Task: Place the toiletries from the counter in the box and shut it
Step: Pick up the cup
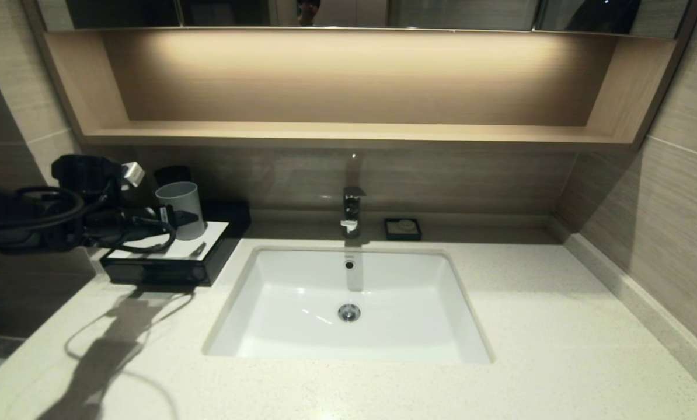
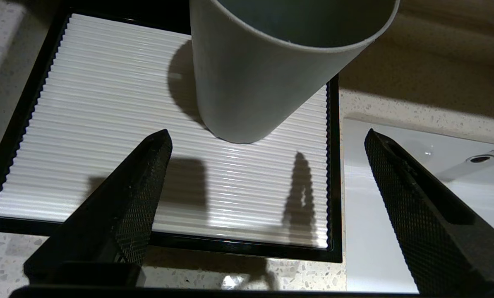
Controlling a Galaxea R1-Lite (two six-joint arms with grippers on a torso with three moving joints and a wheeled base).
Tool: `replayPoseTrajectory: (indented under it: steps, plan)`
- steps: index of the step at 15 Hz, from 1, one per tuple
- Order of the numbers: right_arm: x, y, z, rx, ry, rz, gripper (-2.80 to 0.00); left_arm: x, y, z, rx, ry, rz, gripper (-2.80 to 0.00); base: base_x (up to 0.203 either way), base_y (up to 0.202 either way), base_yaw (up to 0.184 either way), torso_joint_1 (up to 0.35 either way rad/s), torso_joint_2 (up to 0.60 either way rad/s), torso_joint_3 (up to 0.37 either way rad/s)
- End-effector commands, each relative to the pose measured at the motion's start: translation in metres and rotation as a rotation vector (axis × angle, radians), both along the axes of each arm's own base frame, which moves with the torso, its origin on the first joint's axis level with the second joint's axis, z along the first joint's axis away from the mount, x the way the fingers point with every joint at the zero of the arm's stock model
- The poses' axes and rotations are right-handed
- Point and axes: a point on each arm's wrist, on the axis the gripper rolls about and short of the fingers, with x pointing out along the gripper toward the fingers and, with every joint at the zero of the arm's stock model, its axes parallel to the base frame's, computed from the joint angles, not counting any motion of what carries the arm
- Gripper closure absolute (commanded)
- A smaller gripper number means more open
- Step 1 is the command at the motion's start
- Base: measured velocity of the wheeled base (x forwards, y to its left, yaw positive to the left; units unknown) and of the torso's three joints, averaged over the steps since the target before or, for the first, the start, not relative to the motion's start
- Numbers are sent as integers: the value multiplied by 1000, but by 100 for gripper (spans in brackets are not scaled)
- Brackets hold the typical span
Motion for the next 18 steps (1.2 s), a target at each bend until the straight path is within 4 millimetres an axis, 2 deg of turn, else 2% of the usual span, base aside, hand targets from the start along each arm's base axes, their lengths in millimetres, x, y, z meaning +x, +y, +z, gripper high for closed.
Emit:
replayPoseTrajectory:
  steps: [1, 6, 18]
  plan:
    - [0, 0, 0, 0, 3, 0, 0, 4, -1, -6, 1, 11, -6, -280, 0, 0, 0, 0, 0, 0]
    - [0, 0, 0, 0, 3, 0, 0, 13, 0, -16, 17, -17, -14, -280, 0, 0, 0, 0, 0, 0]
    - [0, 0, 0, 0, 2, 0, 0, 24, -2, -24, 50, -75, -33, -280, 0, 0, 0, 0, 0, 0]
